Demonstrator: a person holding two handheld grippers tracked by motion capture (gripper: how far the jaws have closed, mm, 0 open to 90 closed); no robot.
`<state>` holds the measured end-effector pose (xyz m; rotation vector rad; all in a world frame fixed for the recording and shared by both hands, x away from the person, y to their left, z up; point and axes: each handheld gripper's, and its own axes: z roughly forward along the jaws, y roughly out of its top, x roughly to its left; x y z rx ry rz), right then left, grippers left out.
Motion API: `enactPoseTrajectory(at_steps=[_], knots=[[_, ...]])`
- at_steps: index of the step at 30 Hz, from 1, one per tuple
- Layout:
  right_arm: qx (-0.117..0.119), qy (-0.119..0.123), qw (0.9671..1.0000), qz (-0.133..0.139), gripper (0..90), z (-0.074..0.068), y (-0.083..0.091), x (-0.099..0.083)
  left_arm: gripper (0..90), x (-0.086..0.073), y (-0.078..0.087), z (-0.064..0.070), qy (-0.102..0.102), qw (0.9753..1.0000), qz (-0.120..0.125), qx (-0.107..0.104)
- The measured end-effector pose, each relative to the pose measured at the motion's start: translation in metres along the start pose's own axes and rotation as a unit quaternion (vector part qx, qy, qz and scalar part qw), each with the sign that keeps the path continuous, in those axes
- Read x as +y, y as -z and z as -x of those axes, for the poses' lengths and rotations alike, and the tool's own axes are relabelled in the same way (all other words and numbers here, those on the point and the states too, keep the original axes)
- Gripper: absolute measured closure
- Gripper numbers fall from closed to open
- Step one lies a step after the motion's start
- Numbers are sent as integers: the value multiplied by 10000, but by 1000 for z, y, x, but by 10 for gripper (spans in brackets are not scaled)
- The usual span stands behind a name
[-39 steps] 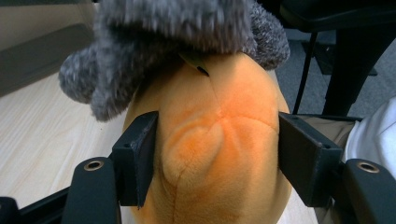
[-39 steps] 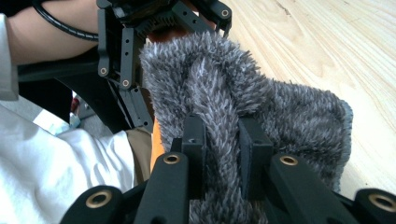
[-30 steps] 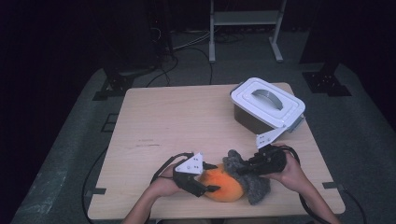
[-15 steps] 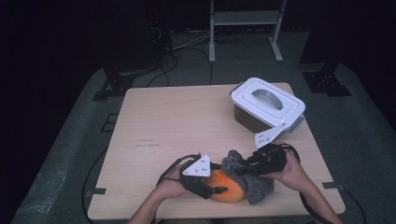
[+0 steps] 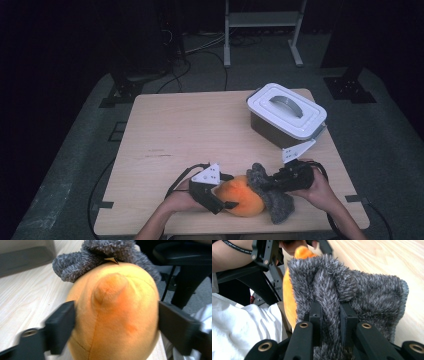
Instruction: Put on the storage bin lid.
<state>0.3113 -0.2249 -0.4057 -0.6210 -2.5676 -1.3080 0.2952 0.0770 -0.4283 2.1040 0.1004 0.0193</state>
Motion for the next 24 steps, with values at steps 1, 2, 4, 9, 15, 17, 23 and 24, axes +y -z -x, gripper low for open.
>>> enactPoseTrajectory(at_steps=[1, 2, 4, 9, 15, 17, 23, 24], knots=[[0, 0, 10000, 0, 749, 0, 0, 0, 243, 0, 0, 0, 0, 10000, 0, 0], [-33, -19, 10000, -16, 748, 1, 3, -4, 305, 2, 2, 1, -80, 9999, 28, 56], [-134, -8, 9999, -46, 748, 1, 7, -4, 349, 6, 5, 1, -105, 9999, 37, 104], [-216, 179, 9996, 33, 749, -7, 15, 8, 386, 17, 9, 3, -306, 9992, -78, 258], [-5, 672, 9977, 133, 751, -27, 5, 48, 403, 27, 5, 13, -632, 9972, -179, 350], [4, 730, 9973, 38, 750, -30, 1, 54, 408, 31, 5, 15, -717, 9965, -206, 381], [74, 510, 9986, -75, 752, -17, -8, 50, 413, 26, 15, 10, -559, 9976, -157, 385], [85, 399, 9991, -59, 752, -11, -8, 42, 413, 25, 16, 8, -525, 9977, -164, 388]])
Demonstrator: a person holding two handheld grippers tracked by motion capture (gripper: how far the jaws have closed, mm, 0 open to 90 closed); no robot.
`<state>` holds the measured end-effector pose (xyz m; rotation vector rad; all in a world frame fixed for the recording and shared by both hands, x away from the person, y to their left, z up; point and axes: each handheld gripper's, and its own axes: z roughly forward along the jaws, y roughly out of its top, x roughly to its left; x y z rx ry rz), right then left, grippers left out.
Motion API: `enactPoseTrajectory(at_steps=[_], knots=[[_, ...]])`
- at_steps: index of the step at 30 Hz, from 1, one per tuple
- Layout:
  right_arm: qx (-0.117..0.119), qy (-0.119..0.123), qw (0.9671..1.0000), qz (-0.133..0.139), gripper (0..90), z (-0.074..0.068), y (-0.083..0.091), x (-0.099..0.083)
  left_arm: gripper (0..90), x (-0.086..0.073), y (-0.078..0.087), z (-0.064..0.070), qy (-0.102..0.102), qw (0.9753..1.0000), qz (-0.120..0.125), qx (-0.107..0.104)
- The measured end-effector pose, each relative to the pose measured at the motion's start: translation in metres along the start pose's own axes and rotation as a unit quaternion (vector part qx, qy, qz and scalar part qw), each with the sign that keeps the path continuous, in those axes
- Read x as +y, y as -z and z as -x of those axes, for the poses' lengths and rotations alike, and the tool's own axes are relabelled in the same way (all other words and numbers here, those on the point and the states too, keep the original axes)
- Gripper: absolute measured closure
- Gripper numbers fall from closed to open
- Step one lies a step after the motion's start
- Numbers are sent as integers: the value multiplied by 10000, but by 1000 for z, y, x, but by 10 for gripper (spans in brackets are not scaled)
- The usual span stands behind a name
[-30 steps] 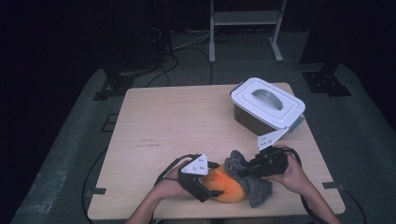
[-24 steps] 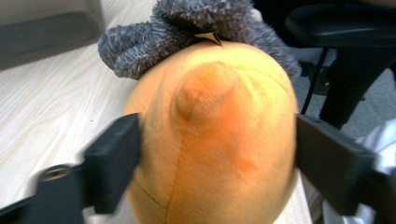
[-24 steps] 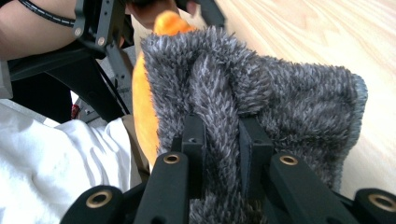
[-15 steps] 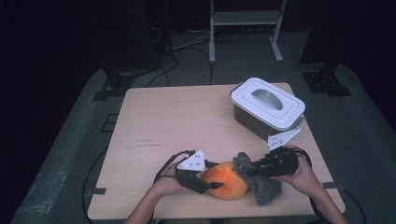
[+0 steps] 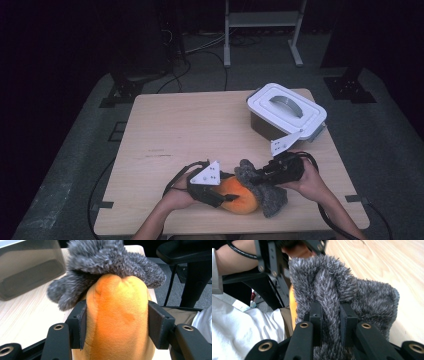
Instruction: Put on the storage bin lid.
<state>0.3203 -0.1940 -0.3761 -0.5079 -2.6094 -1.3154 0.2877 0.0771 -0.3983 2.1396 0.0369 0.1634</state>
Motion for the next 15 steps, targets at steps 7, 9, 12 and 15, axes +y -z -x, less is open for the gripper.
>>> enactPoseTrajectory(at_steps=[7, 9, 12, 15], knots=[[-115, -200, 9997, -54, 751, 6, 7, -19, 409, 3, -1, 0, -4, 10000, -7, -37], [-176, -202, 9996, -44, 750, 4, 10, -18, 403, 4, -3, 0, -1, 10000, -26, -13], [-215, -109, 9997, -84, 750, 0, 9, -16, 394, 1, -5, 0, -16, 10000, -14, -44], [-187, -193, 9996, -95, 750, 4, 7, -20, 390, -4, -4, -2, -5, 10000, 2, -87]])
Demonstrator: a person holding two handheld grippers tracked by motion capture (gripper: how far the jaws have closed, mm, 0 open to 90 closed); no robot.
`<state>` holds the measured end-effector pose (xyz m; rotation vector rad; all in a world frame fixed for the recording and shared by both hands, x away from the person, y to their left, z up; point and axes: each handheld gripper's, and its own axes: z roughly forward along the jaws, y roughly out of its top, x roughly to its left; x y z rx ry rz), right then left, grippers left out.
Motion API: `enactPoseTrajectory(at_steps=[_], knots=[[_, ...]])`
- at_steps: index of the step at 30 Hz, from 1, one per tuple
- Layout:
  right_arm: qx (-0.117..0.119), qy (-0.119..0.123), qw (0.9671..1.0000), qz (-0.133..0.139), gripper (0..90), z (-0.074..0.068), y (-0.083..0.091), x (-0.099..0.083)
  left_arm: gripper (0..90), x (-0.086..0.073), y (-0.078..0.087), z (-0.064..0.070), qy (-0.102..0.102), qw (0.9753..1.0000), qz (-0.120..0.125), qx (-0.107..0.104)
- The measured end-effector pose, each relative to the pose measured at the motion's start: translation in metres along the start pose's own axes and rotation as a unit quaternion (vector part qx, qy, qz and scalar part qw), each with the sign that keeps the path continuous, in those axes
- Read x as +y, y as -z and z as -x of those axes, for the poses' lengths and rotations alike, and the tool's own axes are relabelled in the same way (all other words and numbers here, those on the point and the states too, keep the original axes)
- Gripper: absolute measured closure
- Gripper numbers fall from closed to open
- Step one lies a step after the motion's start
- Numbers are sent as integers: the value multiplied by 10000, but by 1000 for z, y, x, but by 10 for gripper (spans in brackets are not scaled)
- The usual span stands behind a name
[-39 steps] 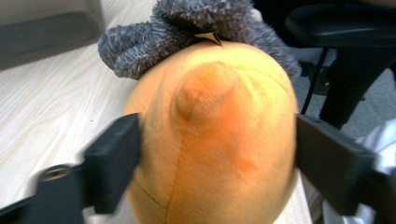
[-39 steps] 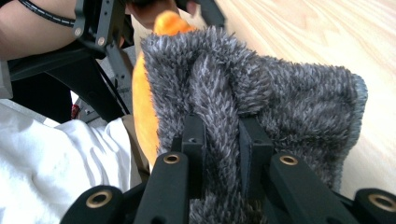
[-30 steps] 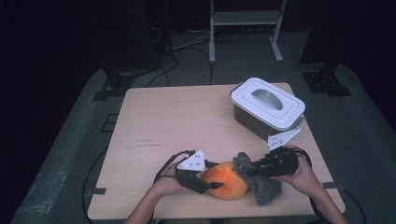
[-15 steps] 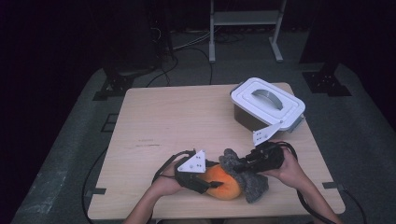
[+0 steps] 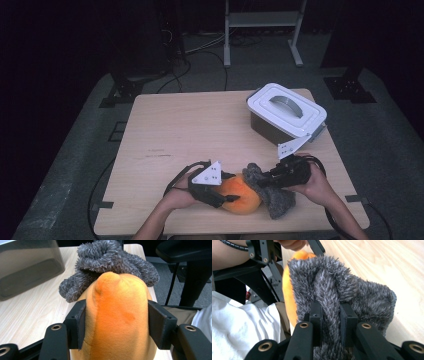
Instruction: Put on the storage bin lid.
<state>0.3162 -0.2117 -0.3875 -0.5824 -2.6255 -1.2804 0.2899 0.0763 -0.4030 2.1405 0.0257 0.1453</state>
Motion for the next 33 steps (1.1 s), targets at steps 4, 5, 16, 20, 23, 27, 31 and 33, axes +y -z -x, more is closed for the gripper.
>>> enactPoseTrajectory(at_steps=[4, 5, 16, 20, 23, 27, 31, 33], knots=[[-12, -252, 9997, -22, 750, 14, -7, -15, 329, -8, 2, -4, 137, 9999, 17, -51], [-36, -311, 9995, -48, 750, 16, -8, -19, 329, -11, 3, -6, 255, 9996, 89, -97], [110, -742, 9972, -52, 750, 29, -15, -49, 173, -19, 1, -10, 623, 9978, -1, -207], [126, -802, 9966, -160, 749, 32, -18, -58, 241, -25, 6, -10, 540, 9980, 36, -317], [133, -822, 9965, -87, 750, 33, -15, -55, 318, -27, 10, -11, 465, 9984, 92, -292], [170, -647, 9976, 156, 750, 27, -6, -41, 384, -20, 13, -10, 374, 9990, 108, -205], [208, -239, 9987, 403, 750, 9, 4, -14, 391, -5, 18, -7, 218, 9997, -95, 36], [208, 2, 9988, 450, 750, -2, 6, 1, 392, 0, 17, -5, 200, 9997, -129, 76]])
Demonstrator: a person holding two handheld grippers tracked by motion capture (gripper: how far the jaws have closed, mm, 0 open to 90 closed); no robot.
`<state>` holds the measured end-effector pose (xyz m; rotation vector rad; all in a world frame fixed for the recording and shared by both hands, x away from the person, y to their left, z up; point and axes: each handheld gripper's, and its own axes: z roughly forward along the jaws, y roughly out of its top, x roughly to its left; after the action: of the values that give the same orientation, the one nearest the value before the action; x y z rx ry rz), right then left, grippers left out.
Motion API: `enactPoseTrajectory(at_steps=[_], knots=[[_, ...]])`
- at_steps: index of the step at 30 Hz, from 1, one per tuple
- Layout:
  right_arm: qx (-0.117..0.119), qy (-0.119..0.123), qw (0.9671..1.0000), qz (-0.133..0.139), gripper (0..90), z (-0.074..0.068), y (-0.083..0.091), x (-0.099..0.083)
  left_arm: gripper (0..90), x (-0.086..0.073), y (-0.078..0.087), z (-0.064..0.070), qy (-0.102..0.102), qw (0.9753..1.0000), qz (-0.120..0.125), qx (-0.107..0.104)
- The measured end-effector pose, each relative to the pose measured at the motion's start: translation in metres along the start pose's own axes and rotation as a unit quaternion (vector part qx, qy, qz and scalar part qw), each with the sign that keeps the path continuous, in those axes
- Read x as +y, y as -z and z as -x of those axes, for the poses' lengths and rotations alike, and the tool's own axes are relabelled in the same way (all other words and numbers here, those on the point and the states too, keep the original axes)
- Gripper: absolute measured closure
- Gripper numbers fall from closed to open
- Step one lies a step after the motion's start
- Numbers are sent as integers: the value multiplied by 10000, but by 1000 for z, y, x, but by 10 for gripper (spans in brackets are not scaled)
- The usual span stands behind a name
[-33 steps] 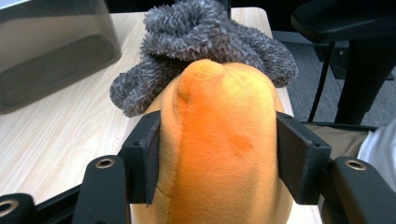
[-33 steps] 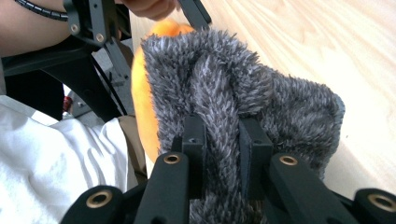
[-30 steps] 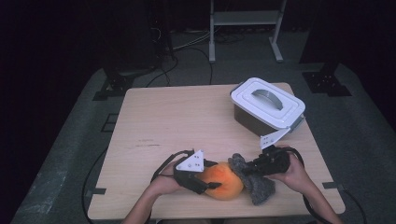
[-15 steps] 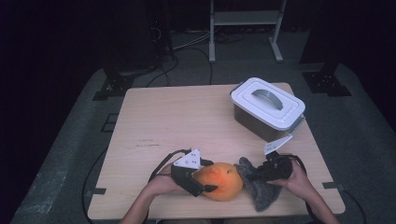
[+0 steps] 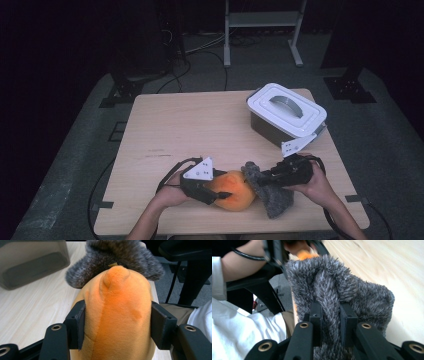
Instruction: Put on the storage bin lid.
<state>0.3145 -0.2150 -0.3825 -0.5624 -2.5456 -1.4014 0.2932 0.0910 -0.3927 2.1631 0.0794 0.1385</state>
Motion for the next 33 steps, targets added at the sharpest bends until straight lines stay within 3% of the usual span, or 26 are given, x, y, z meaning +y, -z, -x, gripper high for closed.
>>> enactPoseTrajectory(at_steps=[1, 2, 4, 7, 9, 10, 14, 19, 21, 22, 24, 33], knots=[[0, 0, 10000, 0, 750, 0, 0, 0, 392, 0, 0, 0, 0, 10000, 0, 0], [-14, 214, 9998, -12, 750, -9, -3, 13, 392, 3, -4, 2, 19, 10000, 9, 23], [-25, 313, 9995, -51, 750, -14, -8, 22, 391, 3, -9, 2, 36, 10000, -50, 45], [-95, 375, 9990, -202, 750, -15, -16, 25, 361, 1, -13, 1, 86, 9999, -111, 82], [-162, 327, 9988, -324, 751, -12, -23, 21, 338, -3, -17, -1, 236, 9997, -55, 78], [-207, 256, 9989, -336, 752, -8, -24, 16, 286, -5, -20, -2, 351, 9993, 12, 112], [-310, 179, 9987, -362, 753, -1, -22, 7, 167, -4, -20, -4, 390, 9992, 104, 62], [-381, 57, 9985, -390, 754, 4, -19, -1, 107, -9, -17, -7, 457, 9988, 170, -45], [-381, -20, 9988, -320, 753, 7, -16, -7, 104, -16, -16, -8, 520, 9986, 65, -76], [-382, -55, 9988, -310, 753, 8, -15, -8, 106, -24, -16, -10, 590, 9981, -85, -126], [-354, -109, 9990, -268, 753, 11, -14, -11, 127, -31, -17, -12, 661, 9976, -117, -182], [-385, -321, 9986, -154, 752, 20, -9, -26, 355, -33, -15, -14, 717, 9968, 307, -163]])
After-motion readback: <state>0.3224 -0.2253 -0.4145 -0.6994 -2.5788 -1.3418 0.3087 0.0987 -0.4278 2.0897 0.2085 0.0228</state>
